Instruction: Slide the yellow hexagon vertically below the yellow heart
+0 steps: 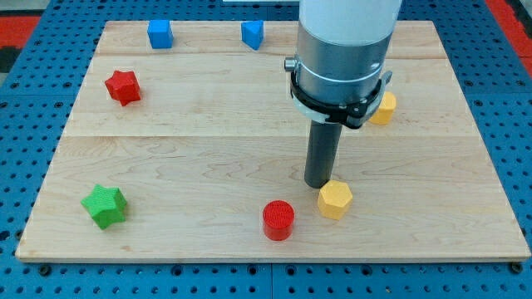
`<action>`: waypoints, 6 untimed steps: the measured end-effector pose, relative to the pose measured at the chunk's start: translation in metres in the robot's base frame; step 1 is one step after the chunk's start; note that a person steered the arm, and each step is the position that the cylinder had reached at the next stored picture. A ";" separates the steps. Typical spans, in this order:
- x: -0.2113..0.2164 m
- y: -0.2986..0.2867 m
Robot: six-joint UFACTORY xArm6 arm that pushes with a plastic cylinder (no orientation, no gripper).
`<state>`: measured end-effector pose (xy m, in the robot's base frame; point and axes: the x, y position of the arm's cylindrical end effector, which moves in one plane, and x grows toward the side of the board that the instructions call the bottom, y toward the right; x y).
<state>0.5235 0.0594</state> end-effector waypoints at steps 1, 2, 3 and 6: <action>0.022 -0.010; 0.050 0.045; 0.050 0.094; 0.095 0.119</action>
